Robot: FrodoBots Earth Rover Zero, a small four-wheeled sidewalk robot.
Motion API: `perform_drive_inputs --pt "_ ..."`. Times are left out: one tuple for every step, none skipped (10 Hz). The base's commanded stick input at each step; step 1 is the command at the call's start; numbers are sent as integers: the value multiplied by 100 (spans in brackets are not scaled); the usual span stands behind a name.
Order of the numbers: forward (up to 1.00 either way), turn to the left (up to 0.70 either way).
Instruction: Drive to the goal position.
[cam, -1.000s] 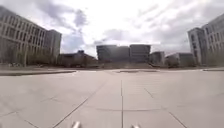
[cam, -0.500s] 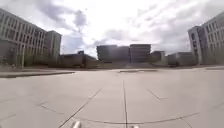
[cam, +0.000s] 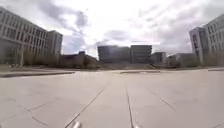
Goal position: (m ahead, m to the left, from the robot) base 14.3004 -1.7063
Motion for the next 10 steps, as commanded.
perform_drive_inputs --pt "70 0" --pt "70 0" --pt "70 0" --pt "70 0" --pt "70 0" --pt "70 0" --pt "70 0" --pt "70 0" --pt "70 0" --pt "70 0"
